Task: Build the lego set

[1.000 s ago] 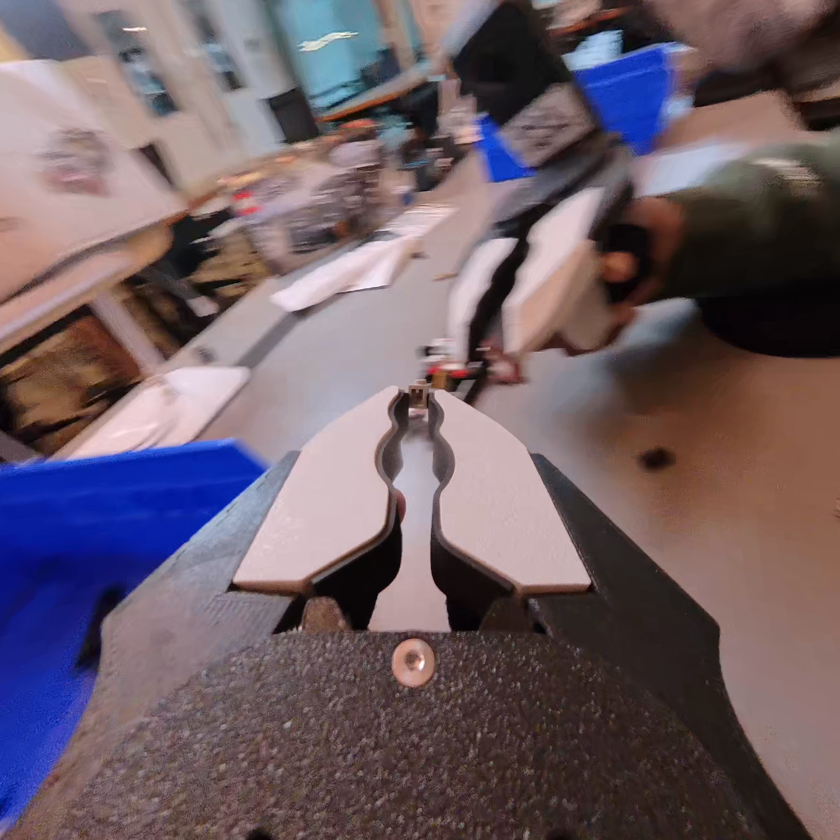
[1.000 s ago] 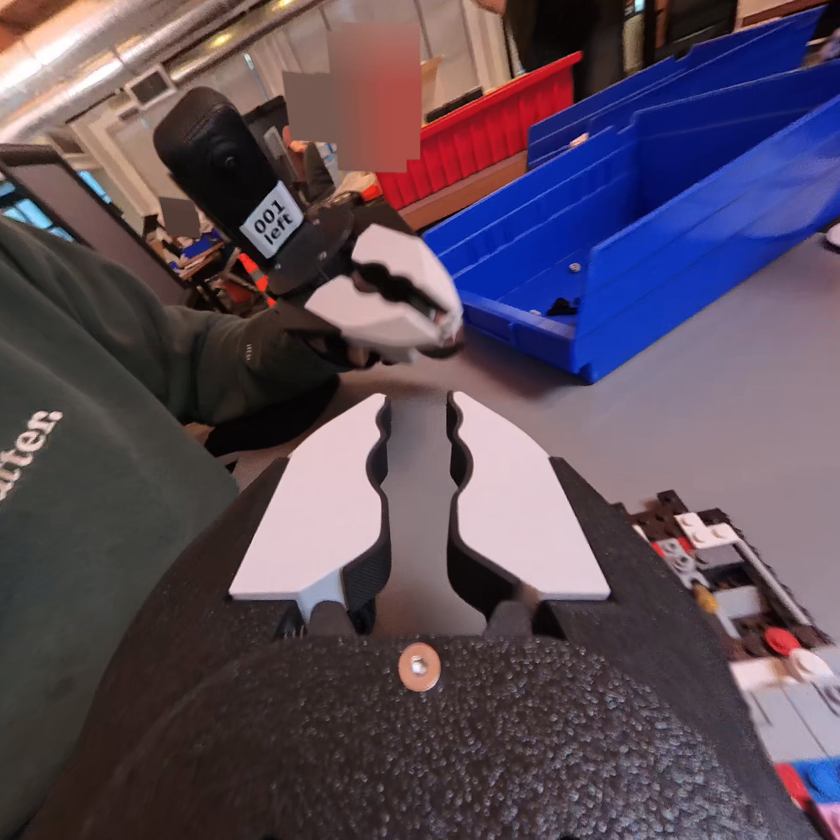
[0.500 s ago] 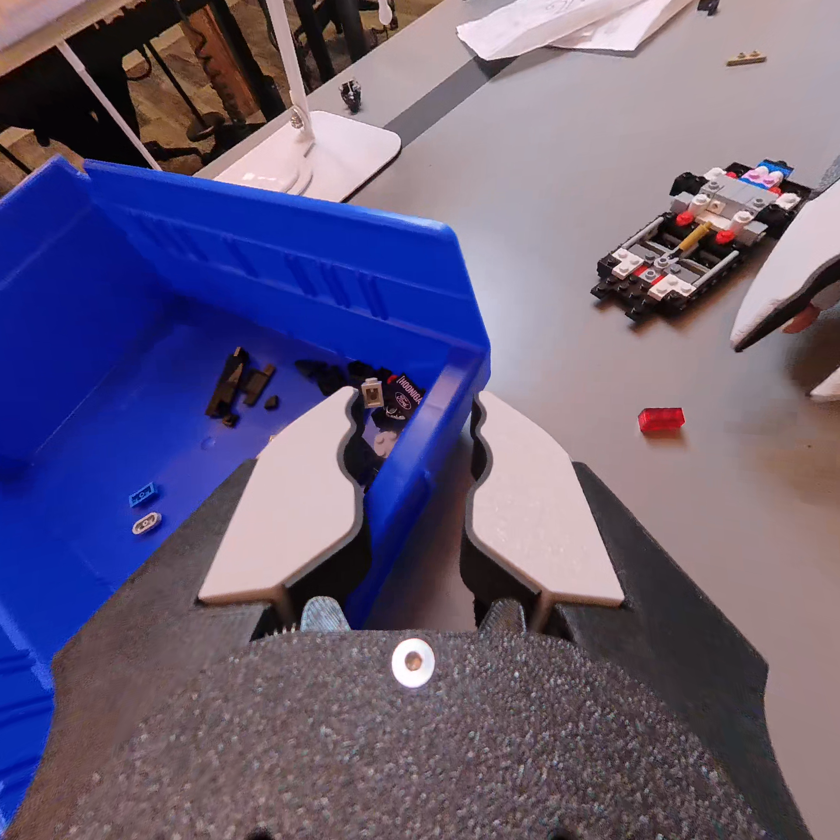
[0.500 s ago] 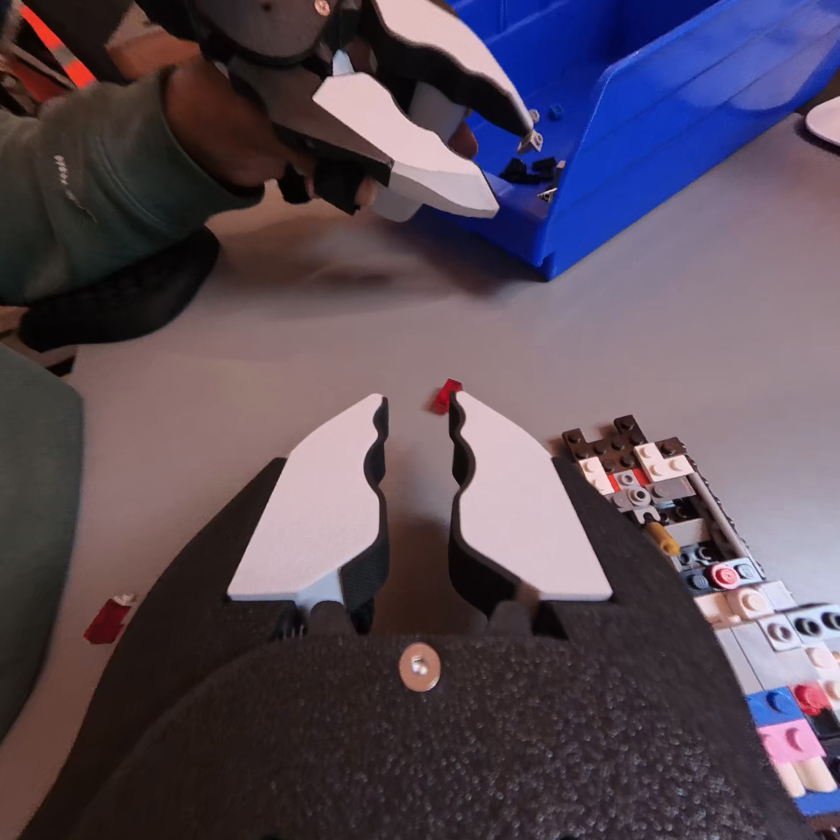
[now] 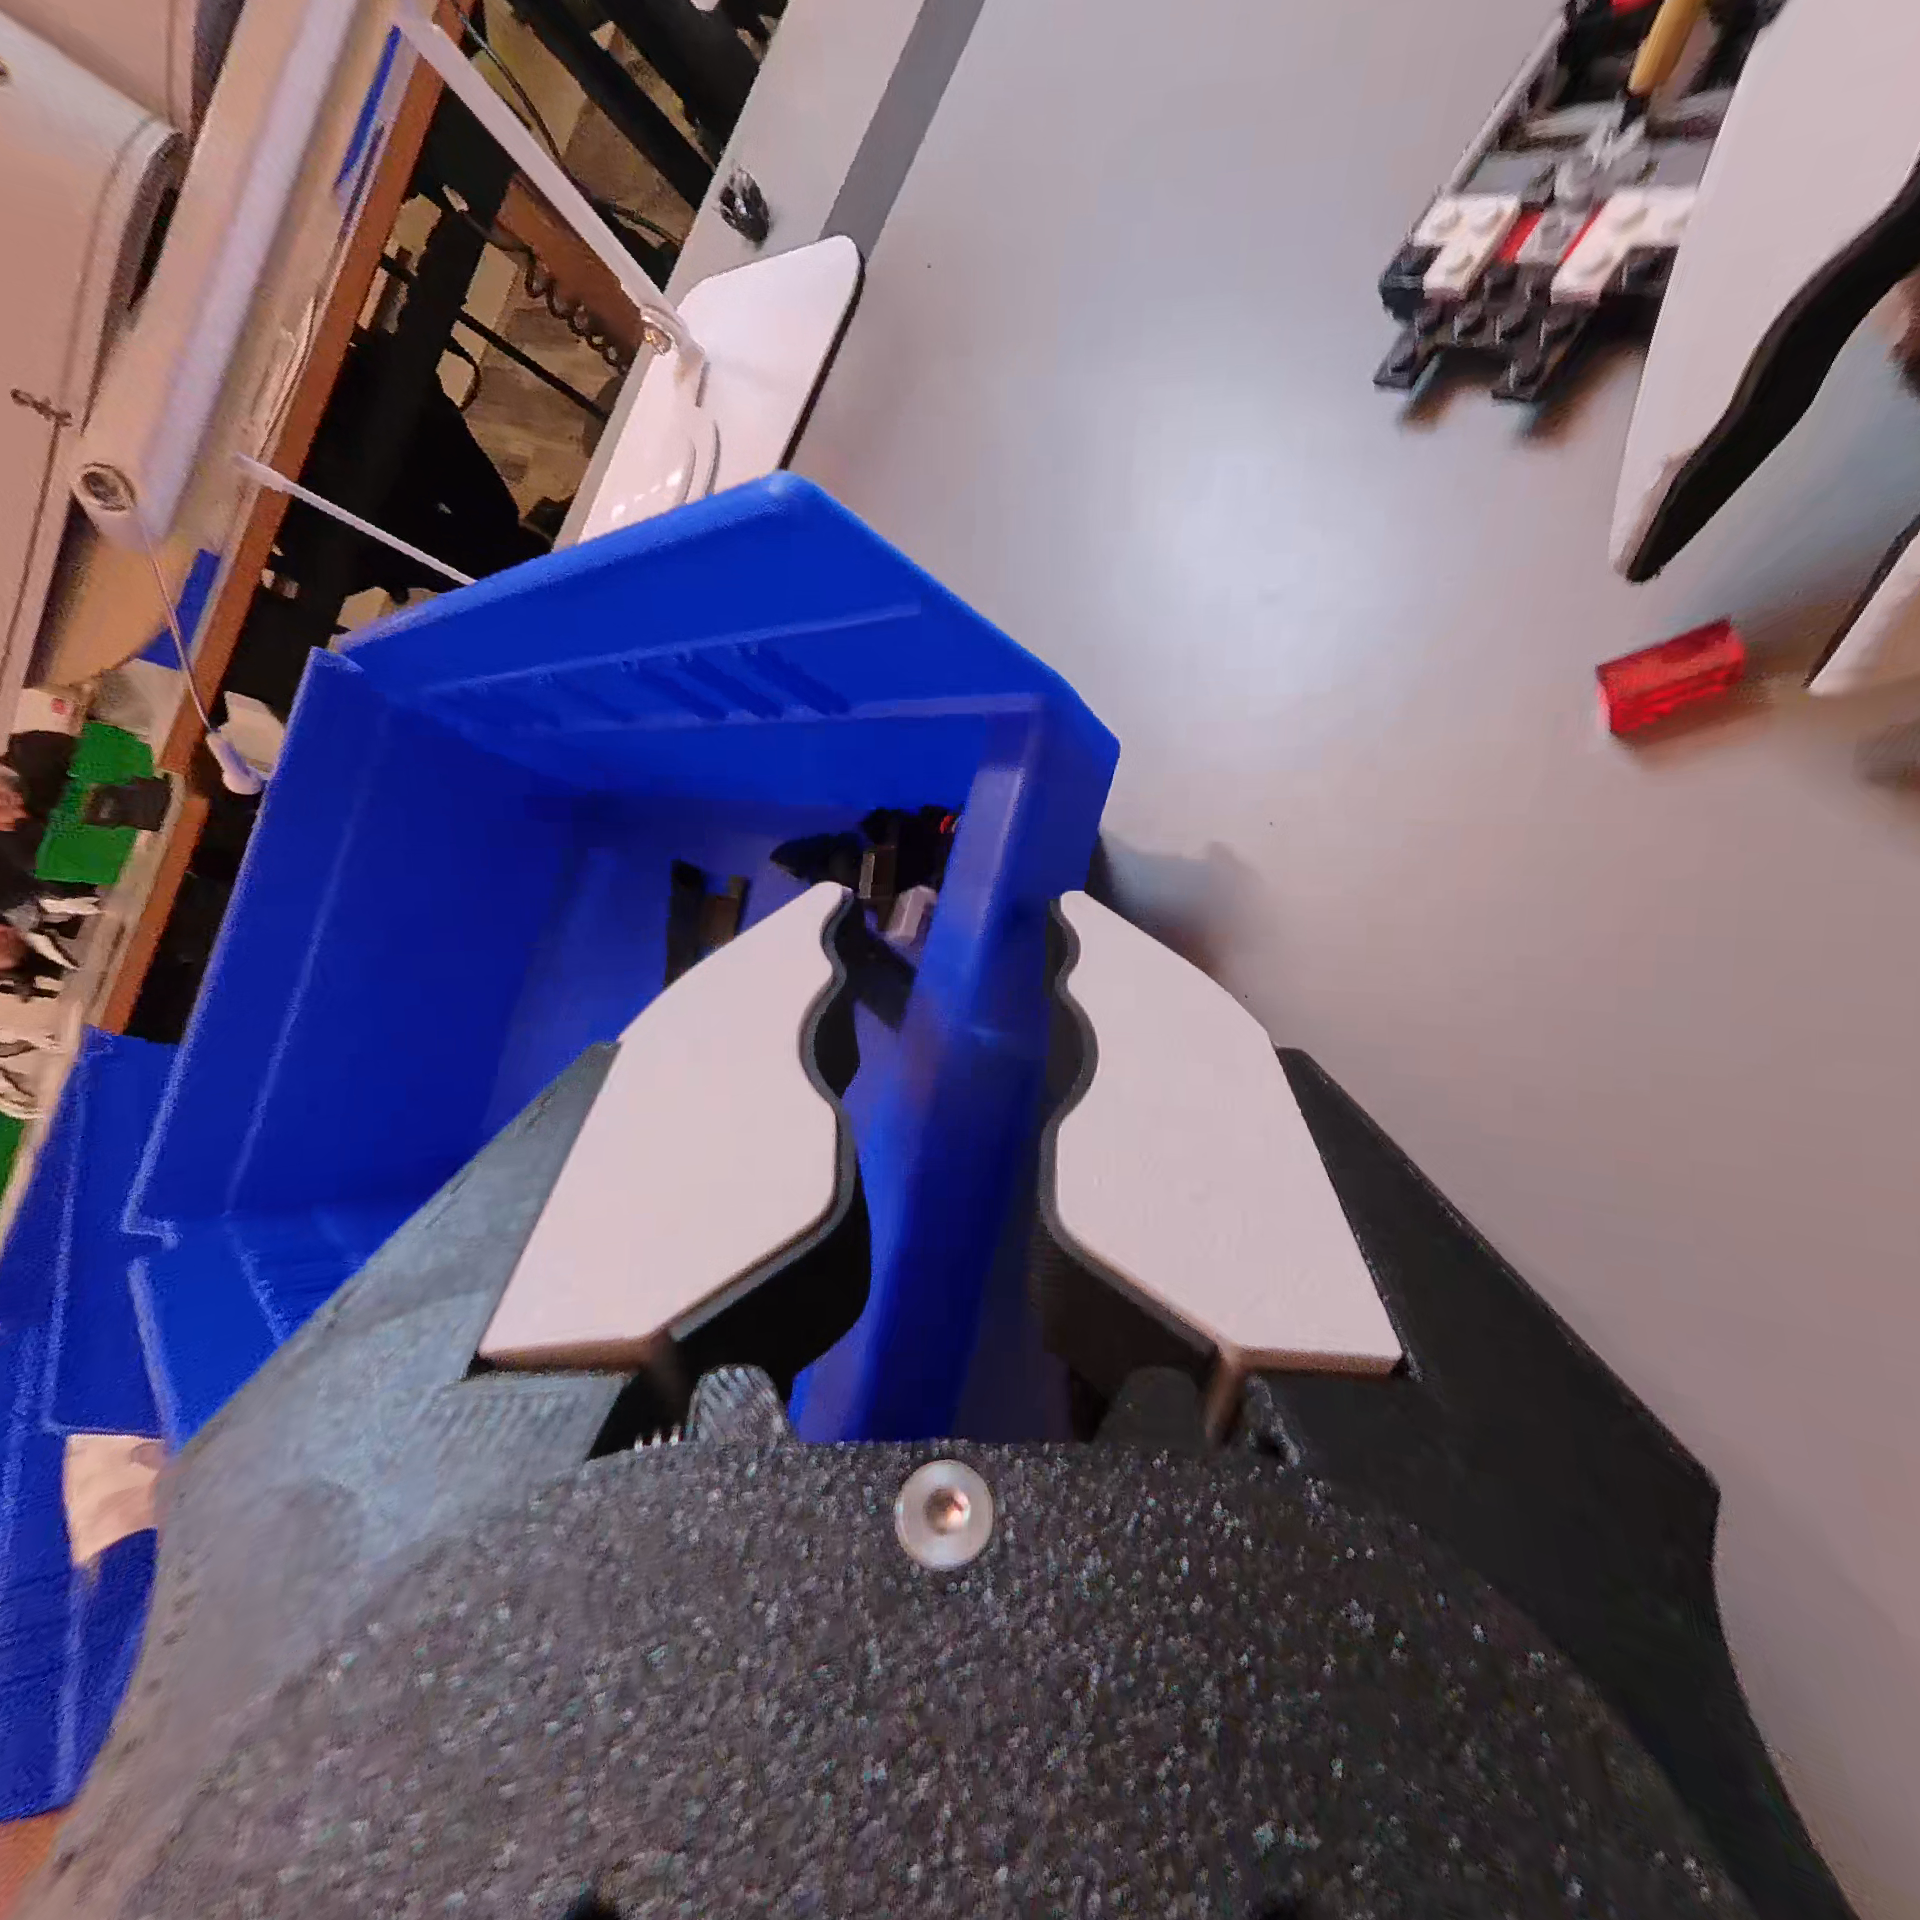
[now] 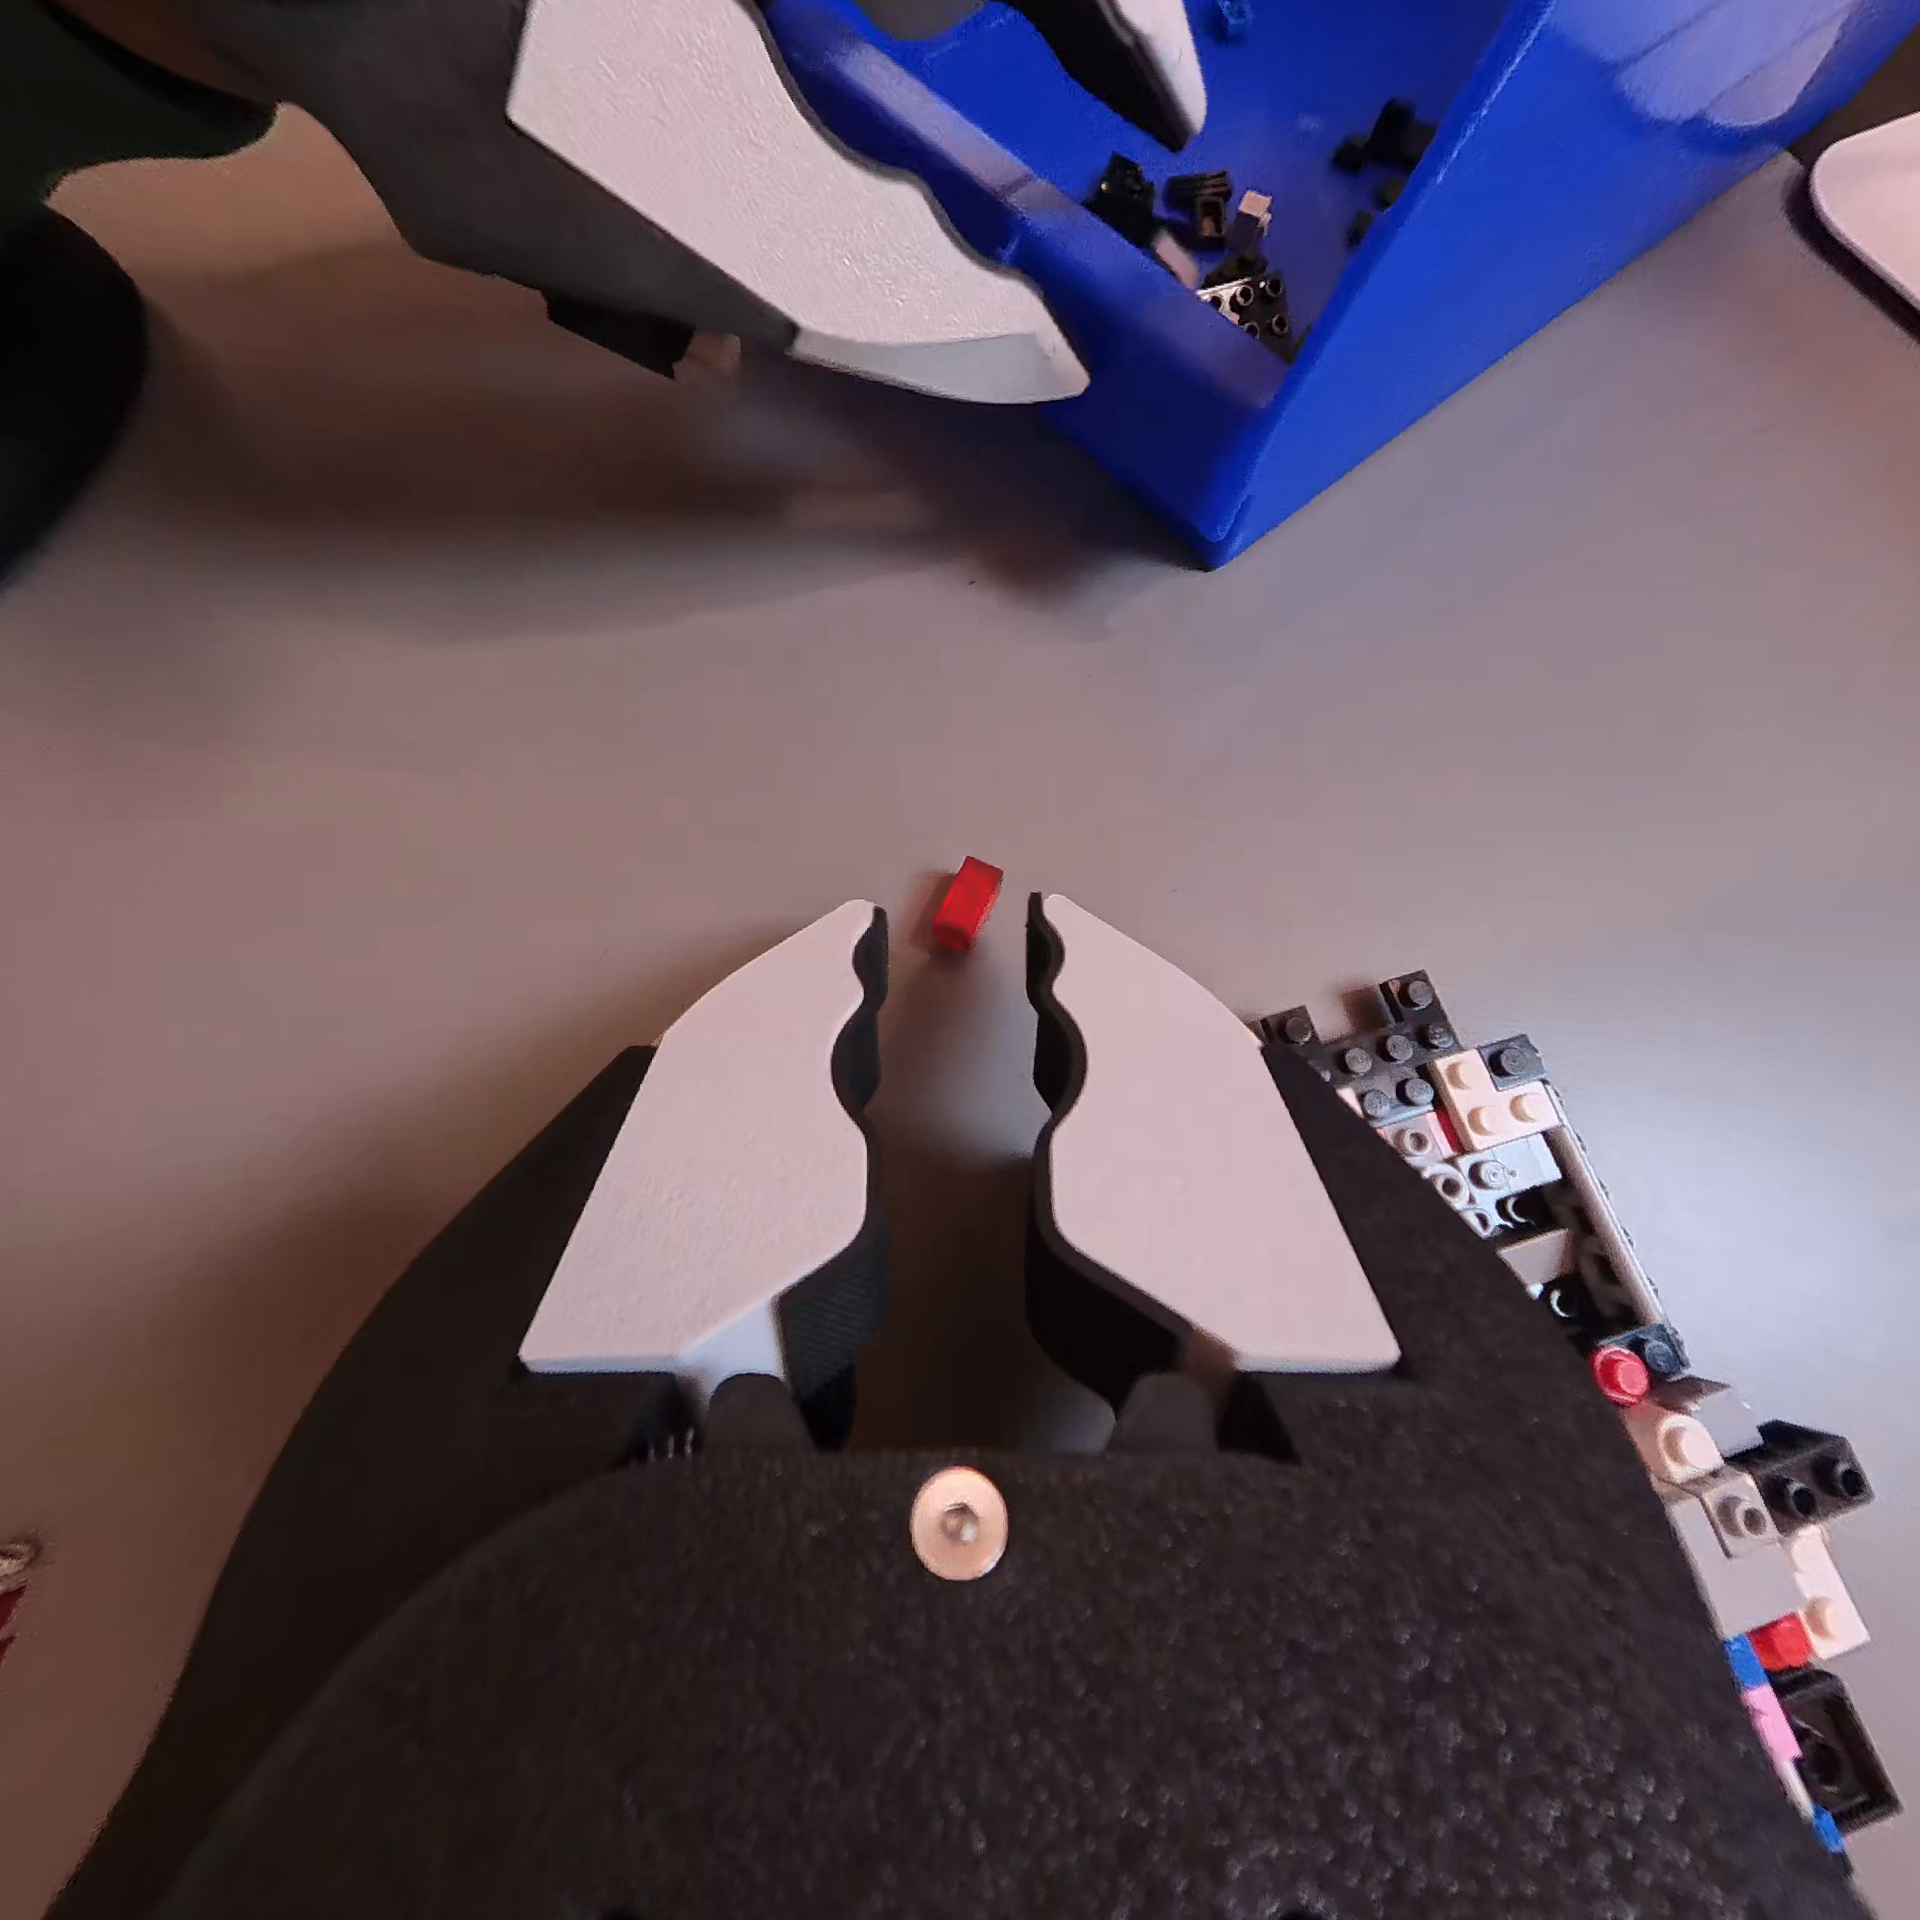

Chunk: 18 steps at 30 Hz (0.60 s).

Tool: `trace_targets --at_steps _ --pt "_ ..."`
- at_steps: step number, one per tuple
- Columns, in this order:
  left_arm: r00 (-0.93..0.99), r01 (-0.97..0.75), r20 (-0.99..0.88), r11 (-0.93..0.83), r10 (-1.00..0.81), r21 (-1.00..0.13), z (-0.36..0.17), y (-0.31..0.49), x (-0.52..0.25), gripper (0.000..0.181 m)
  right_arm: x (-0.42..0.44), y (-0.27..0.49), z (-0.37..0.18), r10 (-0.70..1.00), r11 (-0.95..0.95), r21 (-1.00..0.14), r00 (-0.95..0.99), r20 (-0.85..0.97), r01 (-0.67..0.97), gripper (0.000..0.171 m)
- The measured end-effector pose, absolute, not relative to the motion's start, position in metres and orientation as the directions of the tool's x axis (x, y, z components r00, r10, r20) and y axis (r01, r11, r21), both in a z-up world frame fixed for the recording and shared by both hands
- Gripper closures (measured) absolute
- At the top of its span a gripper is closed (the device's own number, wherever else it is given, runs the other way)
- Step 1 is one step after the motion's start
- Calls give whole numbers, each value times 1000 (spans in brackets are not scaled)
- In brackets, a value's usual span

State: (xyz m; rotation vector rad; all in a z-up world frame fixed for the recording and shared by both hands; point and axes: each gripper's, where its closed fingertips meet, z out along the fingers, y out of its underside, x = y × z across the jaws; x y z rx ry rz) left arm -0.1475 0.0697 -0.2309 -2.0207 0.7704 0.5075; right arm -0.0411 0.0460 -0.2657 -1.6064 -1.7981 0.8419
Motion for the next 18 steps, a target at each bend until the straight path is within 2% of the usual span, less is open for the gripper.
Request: trace_targets --at_steps 6,9,12,16,18 --pt "851 -508 -394 -353 -348 -786 -210 67 -130 147 -43 48 -268 997 62 -753 -72 19 655 146" --pt "875 -377 -236 -290 -423 -880 -196 63 -107 149 -44 49 -272 995 101 -714 -73 69 693 149" --pt "859 -316 -142 -293 -492 -902 -198 59 -92 152 -43 54 -276 983 173 -675 -81 166 718 163" --pt "822 -232 8 -348 -569 -908 -206 53 -75 158 -43 53 -273 966 246 -689 -115 230 682 163" --pt "801 -154 126 -404 -585 -902 -210 50 -68 158 -45 55 -257 945 310 -740 -113 306 597 163"
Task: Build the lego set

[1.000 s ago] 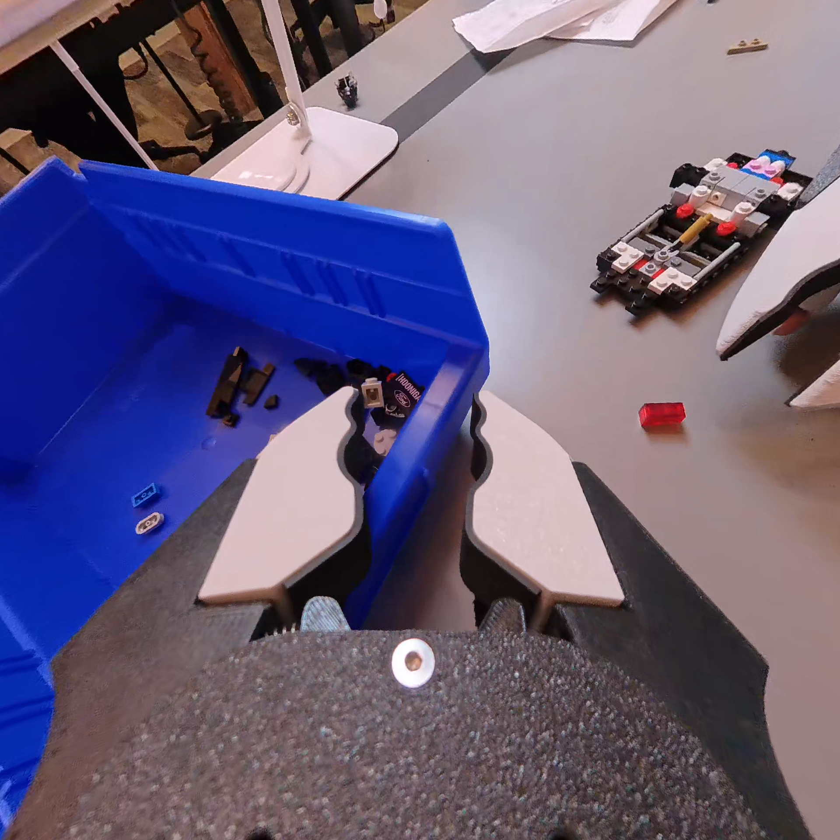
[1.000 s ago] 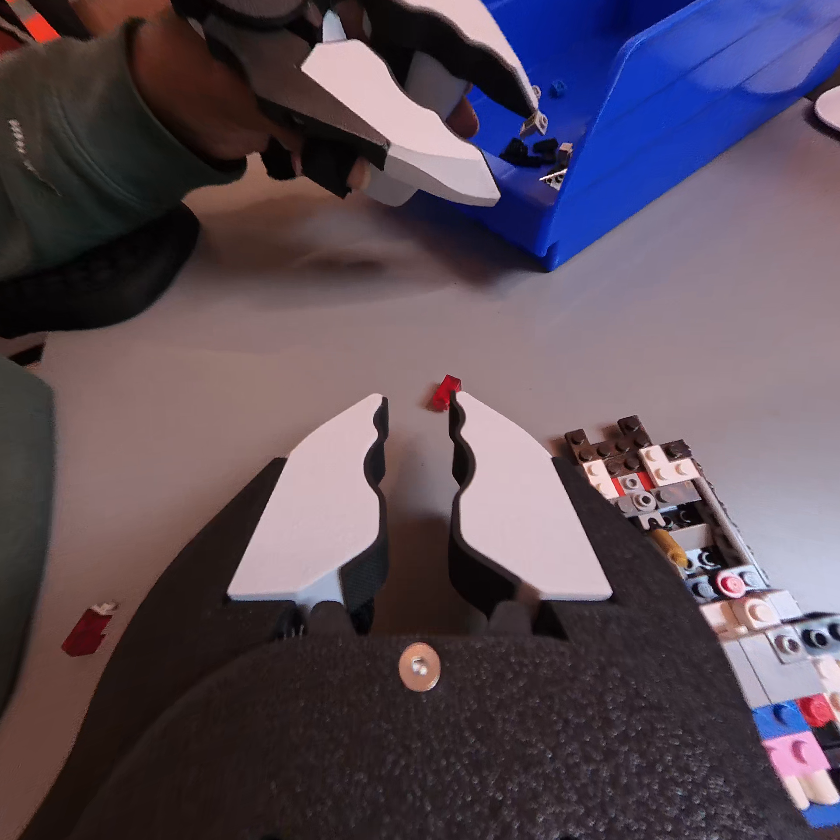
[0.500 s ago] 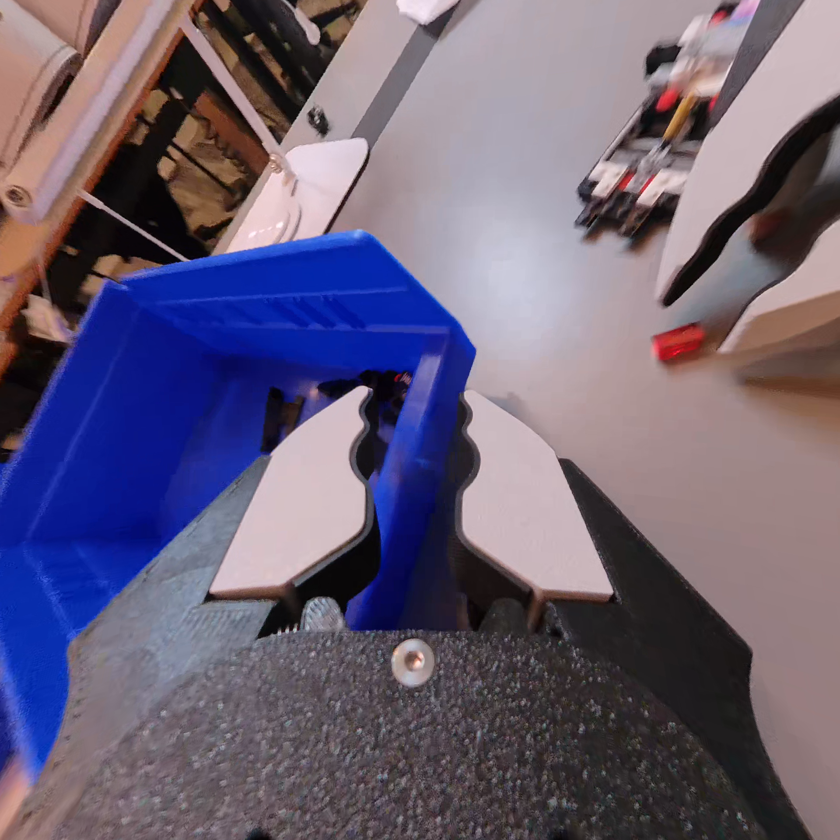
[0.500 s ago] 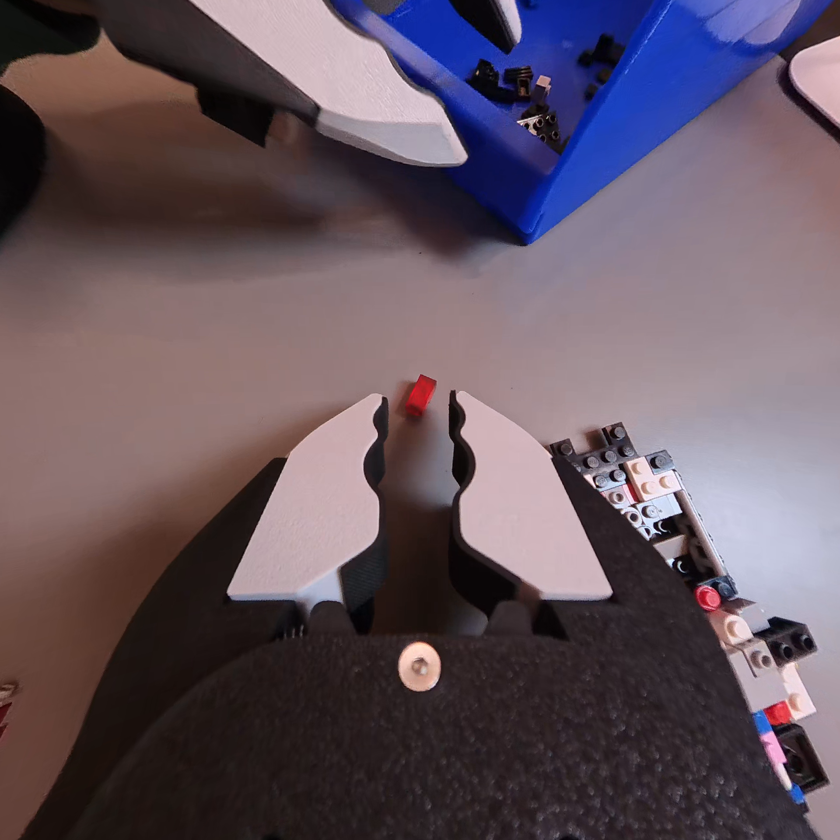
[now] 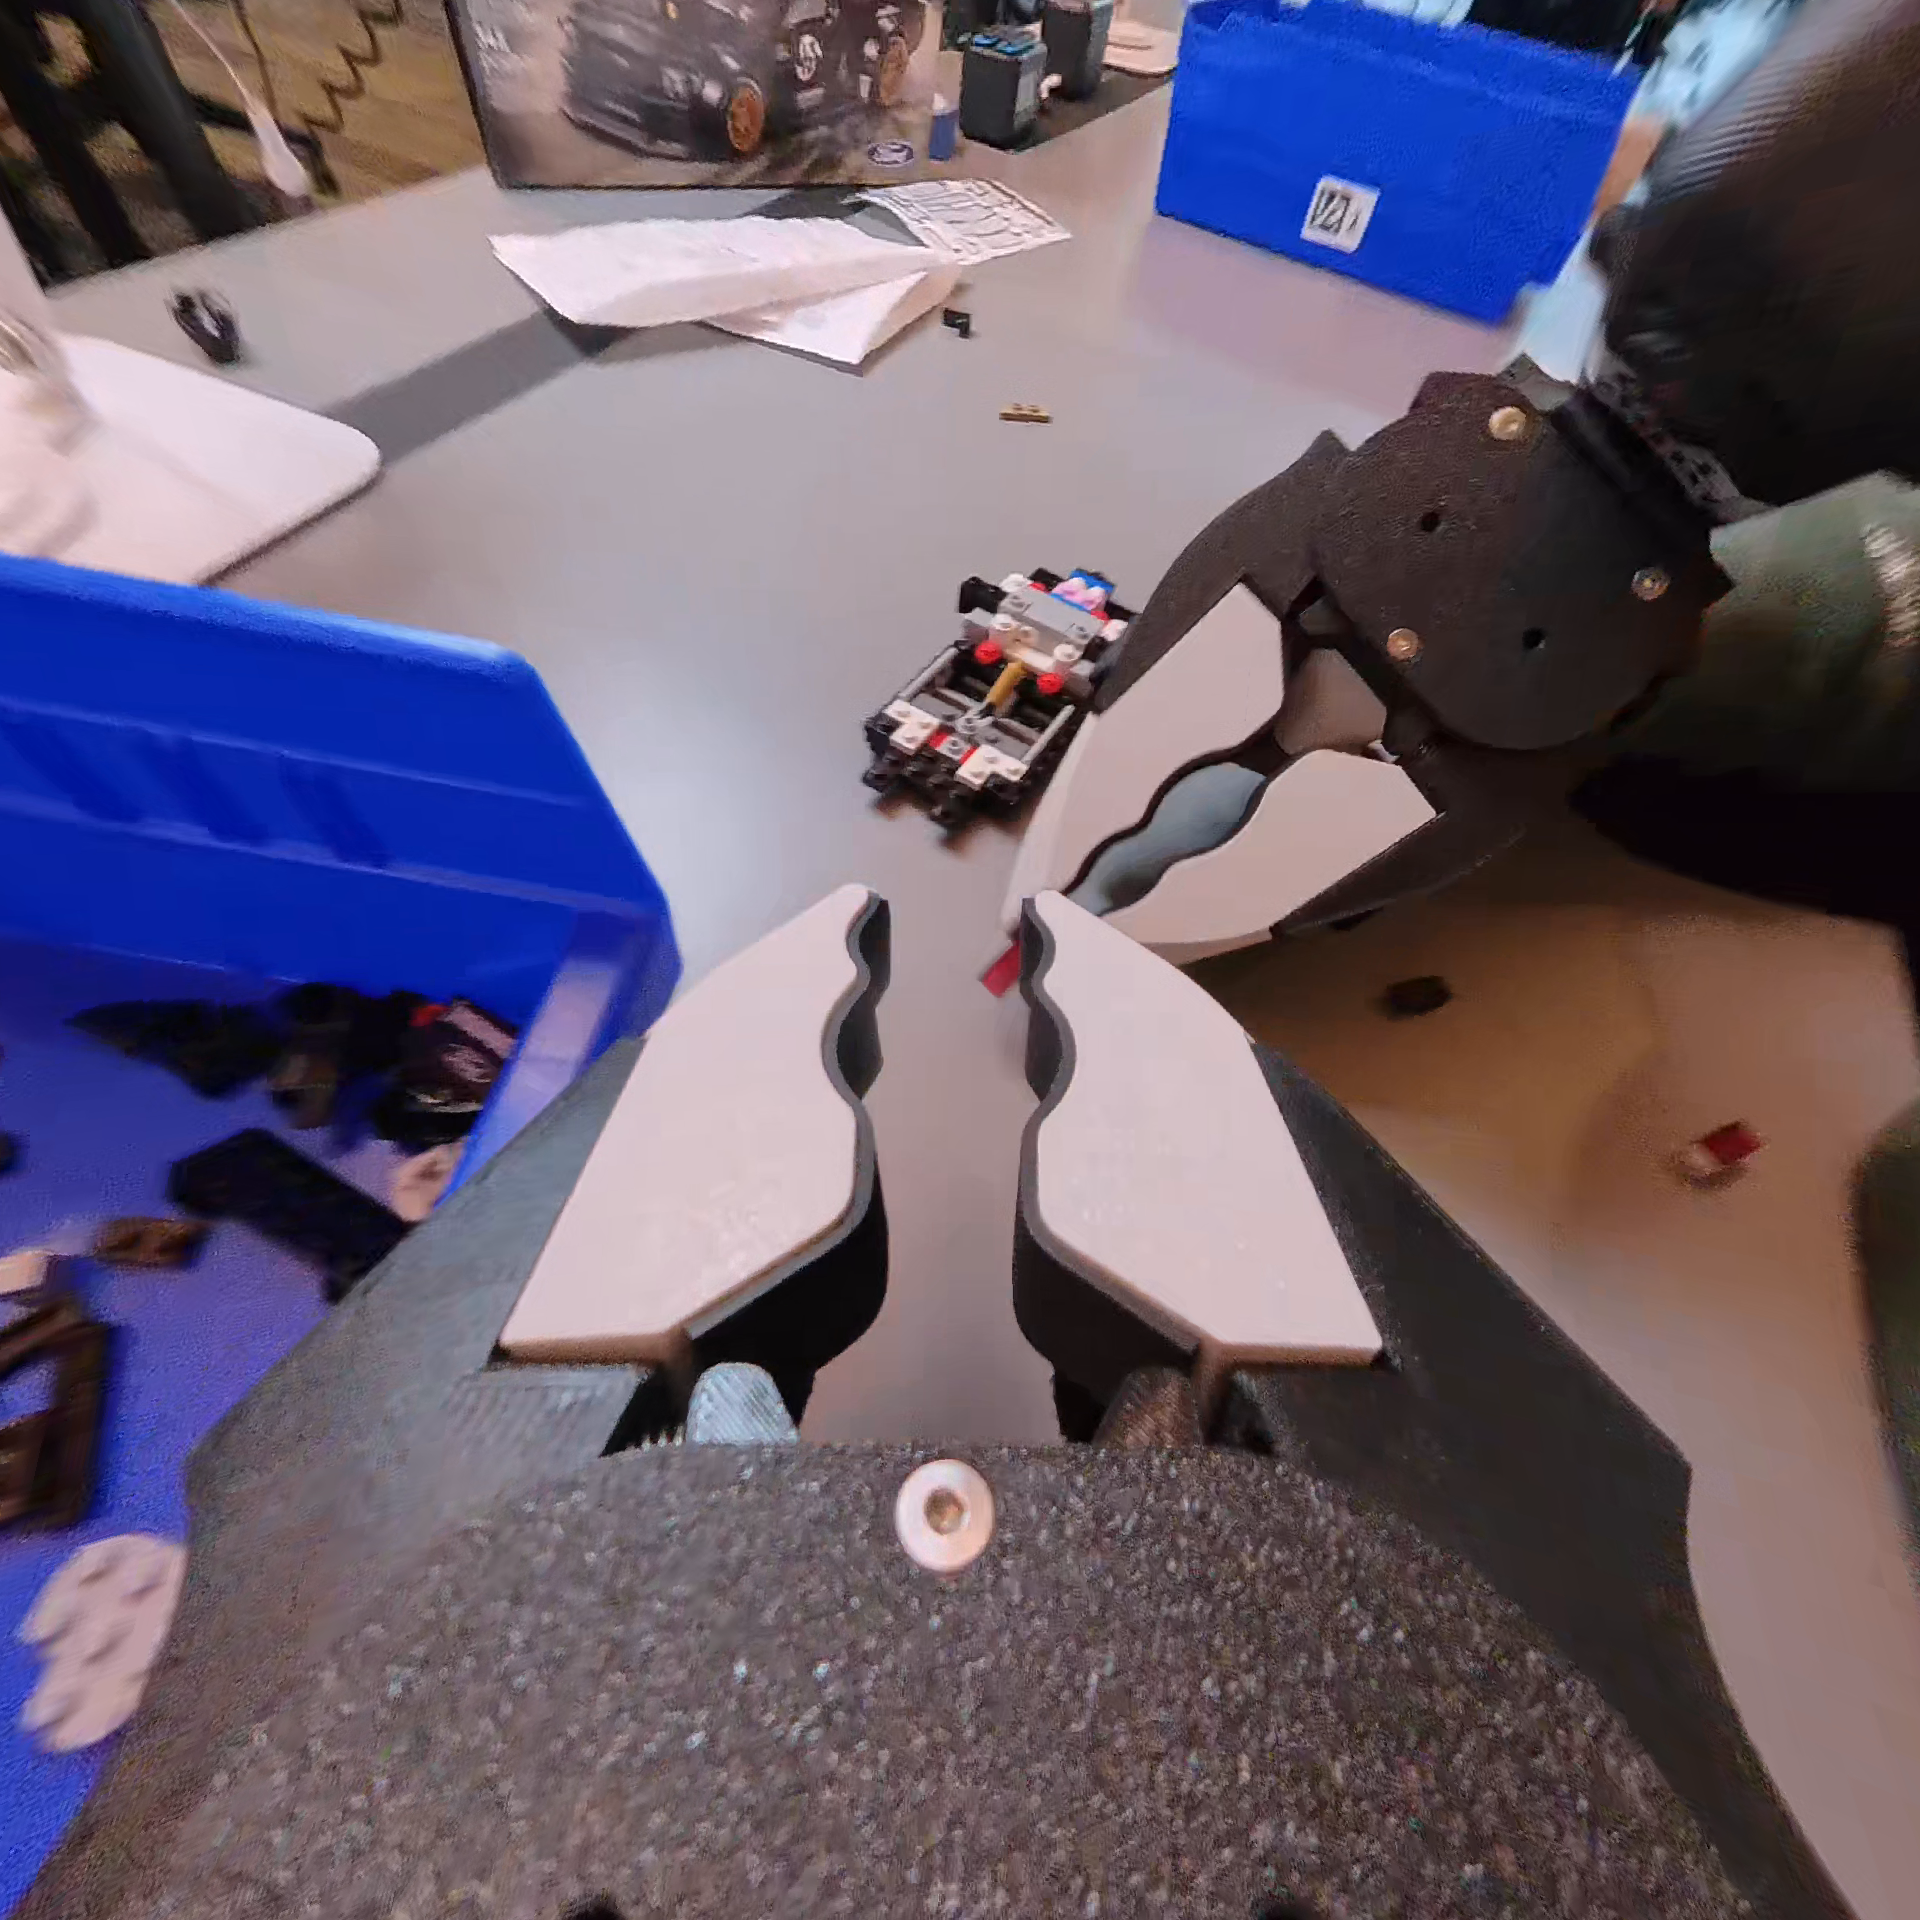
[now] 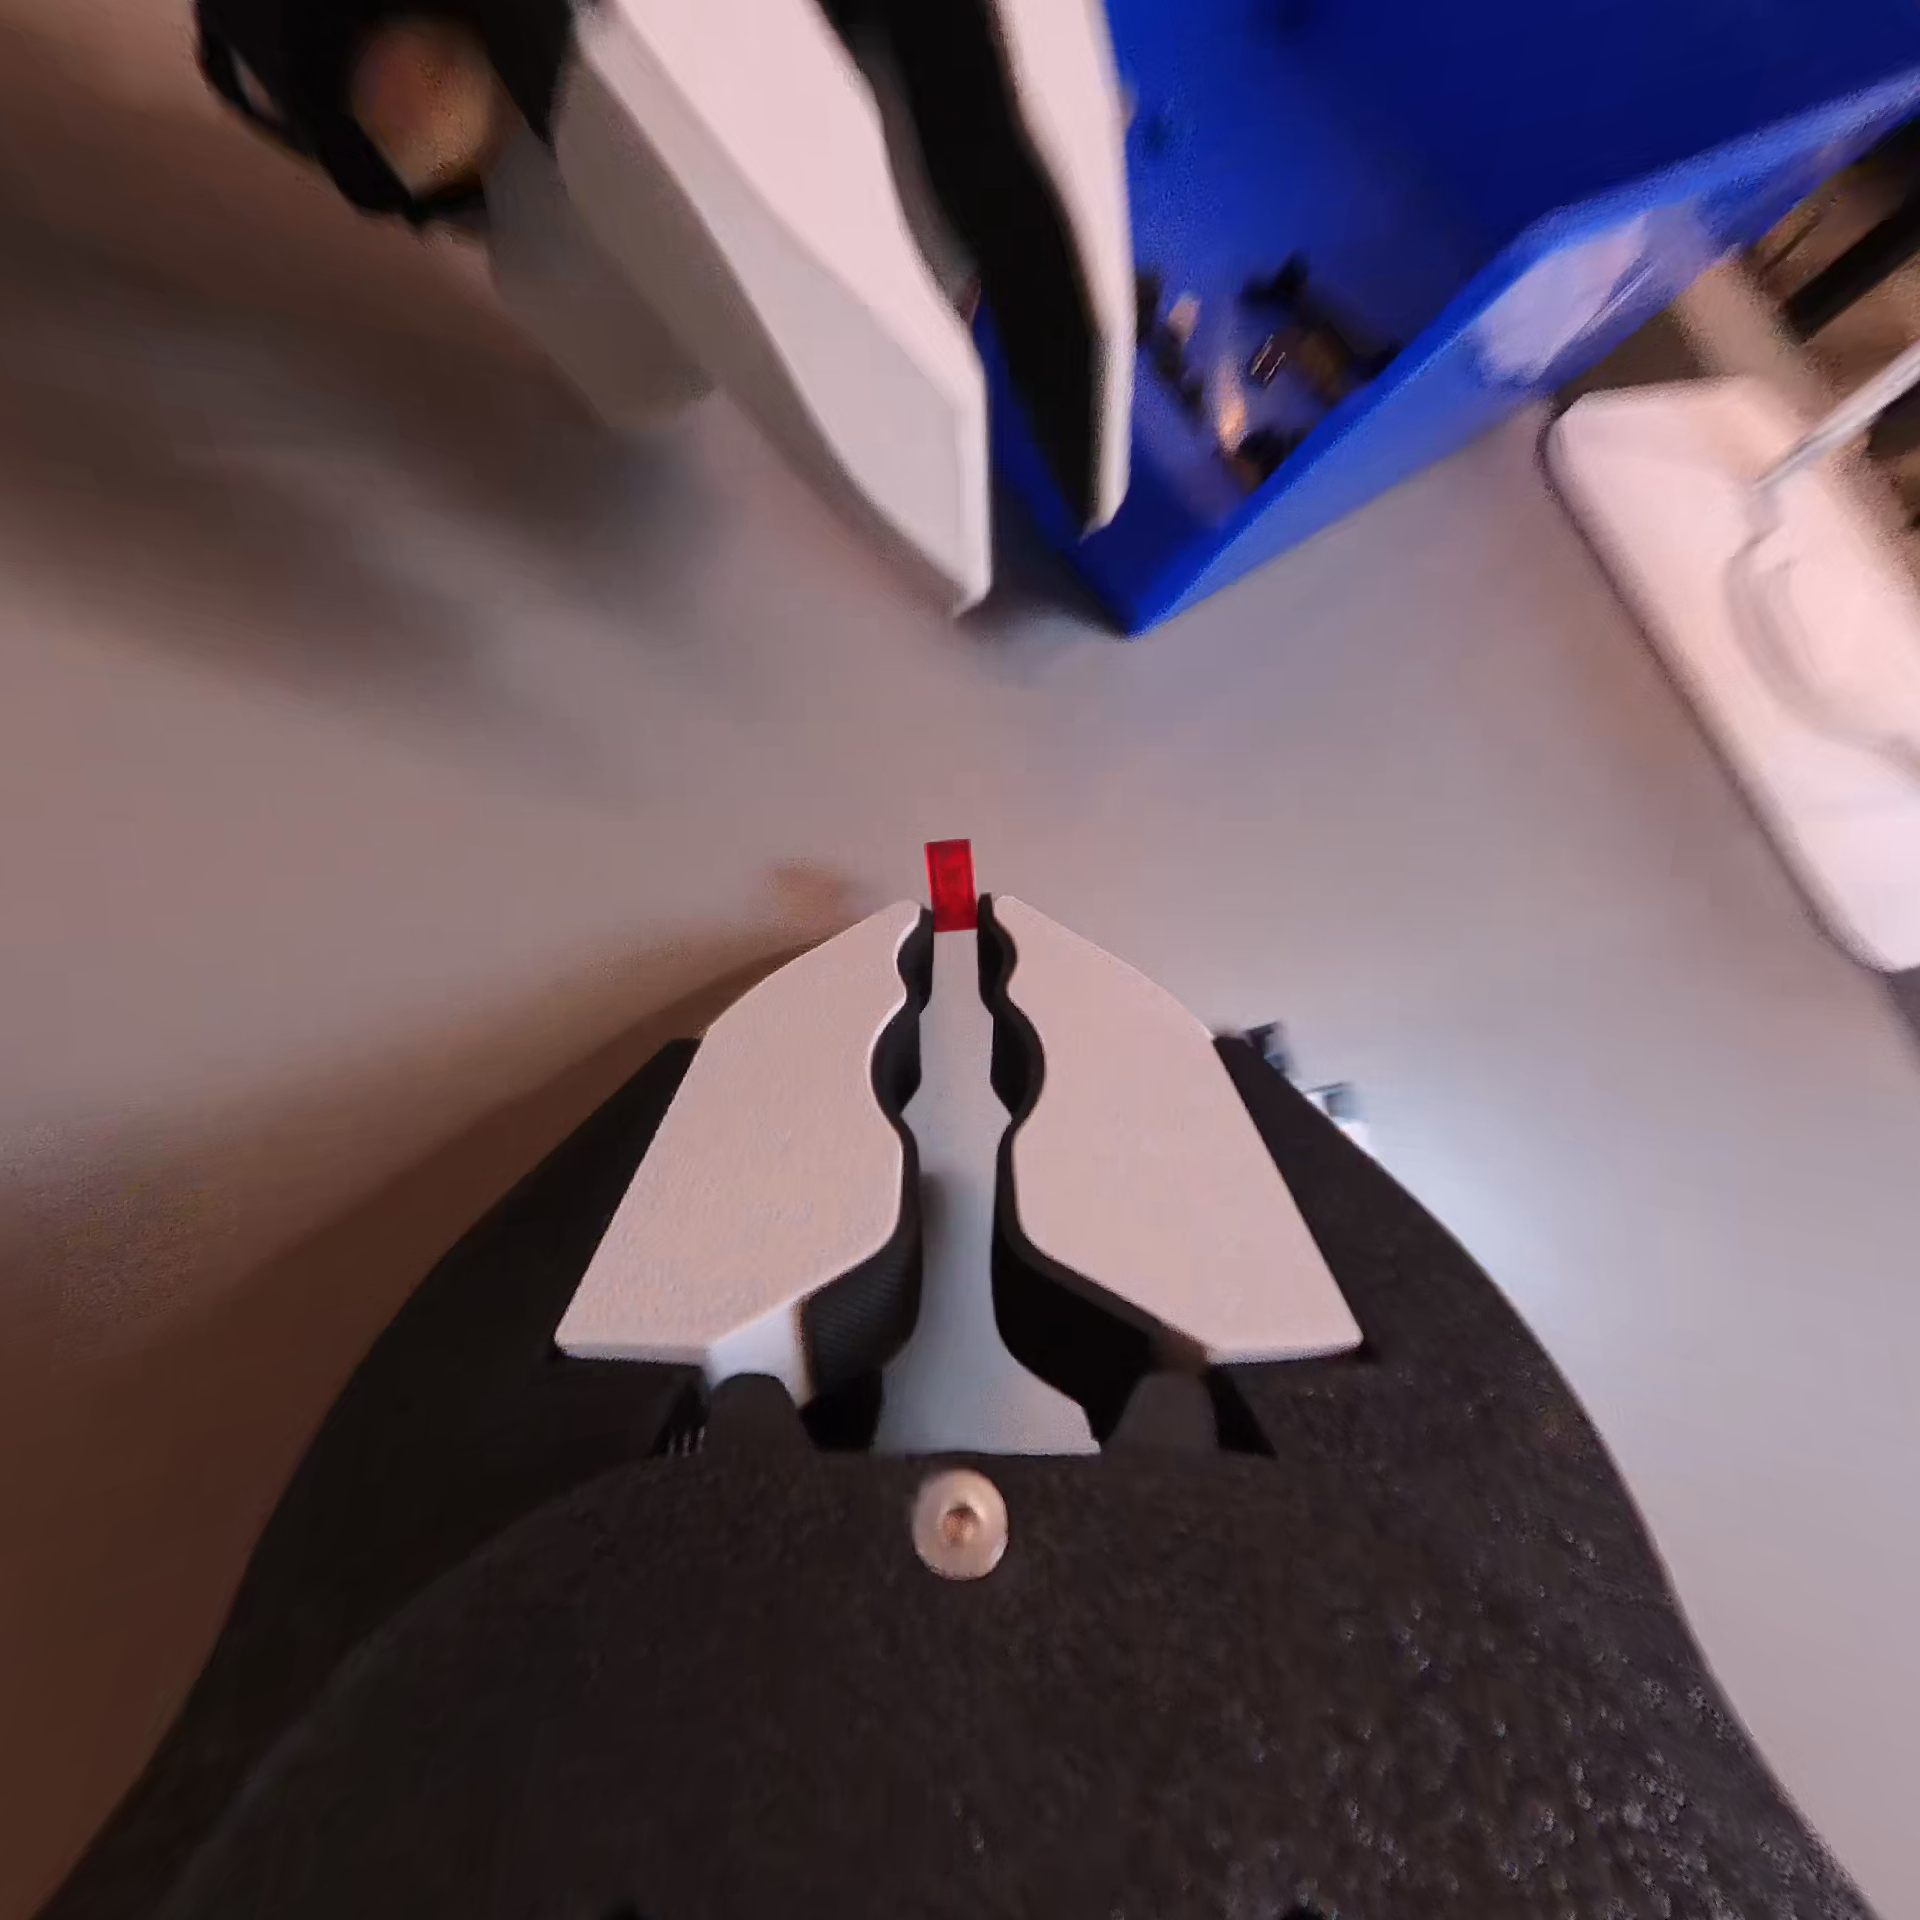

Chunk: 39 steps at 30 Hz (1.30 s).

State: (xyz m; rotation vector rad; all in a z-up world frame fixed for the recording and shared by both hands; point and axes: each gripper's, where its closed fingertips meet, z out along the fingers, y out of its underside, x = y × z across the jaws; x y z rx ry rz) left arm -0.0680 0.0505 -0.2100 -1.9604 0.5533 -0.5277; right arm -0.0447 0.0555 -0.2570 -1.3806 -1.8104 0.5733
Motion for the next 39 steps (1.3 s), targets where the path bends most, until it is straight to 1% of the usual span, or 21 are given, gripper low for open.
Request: trace_targets --at_steps 3,5,7,9,11,14,18,23,27,29,31,36,39 --pt "755 -12 285 -447 -591 -895 -205 50 -59 154 -45 57 -213 902 411 -817 -54 428 405 163" --pt "697 70 360 -441 -620 -895 -194 47 -50 152 -42 46 -189 904 423 -865 -58 424 269 163" --pt "638 109 357 -379 -683 -919 -177 41 -41 152 -38 36 -173 943 332 -928 -82 323 167 163" --pt "609 89 285 -294 -740 -952 -164 33 -34 154 -33 27 -161 979 147 -985 -157 131 90 163" --pt "592 63 204 -208 -779 -976 -155 25 -28 160 -29 24 -148 974 -22 -999 -227 -31 38 163" --pt "587 69 157 -144 -794 -987 -145 20 -24 164 -25 21 -143 931 -188 -981 -310 -190 39 164" --pt "573 97 173 -143 -801 -985 -141 18 -22 166 -26 17 -144 885 -286 -956 -362 -292 70 164" --pt "558 86 191 -173 -807 -981 -145 17 -19 173 -27 13 -148 872 -296 -950 -380 -310 95 164" --pt "544 60 204 -204 -814 -977 -148 15 -17 173 -24 11 -150 871 -269 -956 -395 -293 115 163" --pt "531 55 215 -220 -820 -974 -149 13 -15 173 -23 10 -150 879 -242 -964 -396 -267 112 160" --pt "507 62 241 -243 -828 -968 -150 11 -13 173 -21 7 -151 876 -220 -968 -413 -249 119 163" --pt "419 109 310 -291 -853 -950 -148 4 -7 173 -16 0 -149 859 -205 -970 -451 -241 128 163" --pt "386 124 306 -280 -870 -952 -142 0 -4 173 -12 -3 -141 813 -286 -950 -492 -311 127 164"
